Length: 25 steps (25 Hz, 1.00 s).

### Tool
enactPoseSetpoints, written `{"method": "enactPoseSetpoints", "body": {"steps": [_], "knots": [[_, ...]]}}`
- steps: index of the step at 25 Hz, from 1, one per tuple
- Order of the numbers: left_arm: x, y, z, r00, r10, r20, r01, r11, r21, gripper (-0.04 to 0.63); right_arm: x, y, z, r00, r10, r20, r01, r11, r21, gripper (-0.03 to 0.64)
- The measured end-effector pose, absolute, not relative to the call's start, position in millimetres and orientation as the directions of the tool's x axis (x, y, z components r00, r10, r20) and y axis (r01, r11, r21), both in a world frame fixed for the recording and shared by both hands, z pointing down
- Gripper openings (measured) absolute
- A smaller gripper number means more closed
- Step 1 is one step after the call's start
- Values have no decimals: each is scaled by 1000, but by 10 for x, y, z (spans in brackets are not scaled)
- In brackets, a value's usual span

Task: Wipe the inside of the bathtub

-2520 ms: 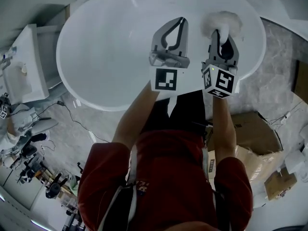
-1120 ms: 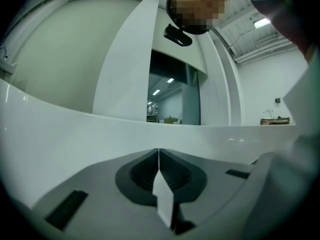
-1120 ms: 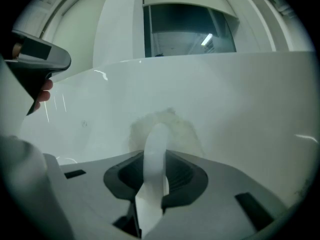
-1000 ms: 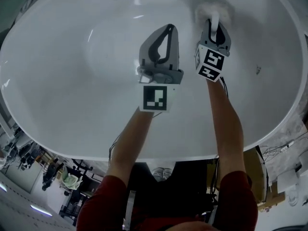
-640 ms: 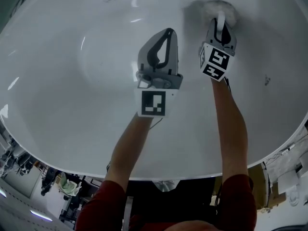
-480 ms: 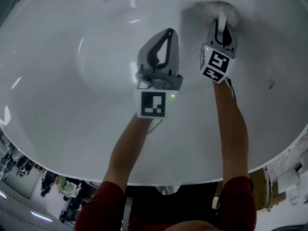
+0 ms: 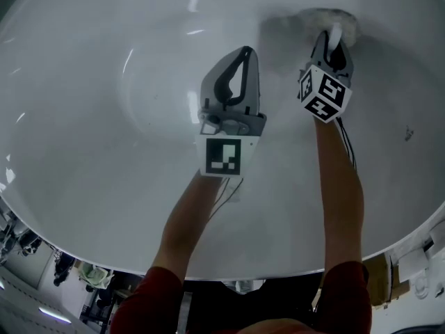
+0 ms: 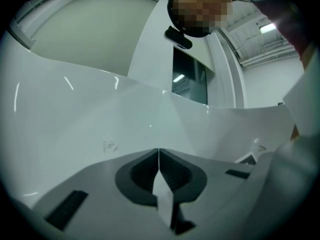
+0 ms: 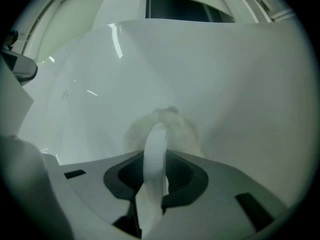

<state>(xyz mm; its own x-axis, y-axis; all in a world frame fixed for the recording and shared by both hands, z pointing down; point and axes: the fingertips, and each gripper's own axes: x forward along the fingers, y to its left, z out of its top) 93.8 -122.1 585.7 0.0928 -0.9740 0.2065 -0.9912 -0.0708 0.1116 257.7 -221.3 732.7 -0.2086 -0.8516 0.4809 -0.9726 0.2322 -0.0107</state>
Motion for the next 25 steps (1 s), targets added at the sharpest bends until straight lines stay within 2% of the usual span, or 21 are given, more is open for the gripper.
{"method": "enactPoseSetpoints", "body": {"steps": [11, 25], "knots": [[-136, -782, 5946, 21, -974, 226, -992, 7, 124, 17, 1761, -1980, 7445, -149, -852, 502, -986, 164, -15, 95], [-1577, -206, 5733, -97, -961, 258, -986, 128, 106, 17, 83, -1535, 7233, -251, -824, 509, -962, 269, -40, 95]]}}
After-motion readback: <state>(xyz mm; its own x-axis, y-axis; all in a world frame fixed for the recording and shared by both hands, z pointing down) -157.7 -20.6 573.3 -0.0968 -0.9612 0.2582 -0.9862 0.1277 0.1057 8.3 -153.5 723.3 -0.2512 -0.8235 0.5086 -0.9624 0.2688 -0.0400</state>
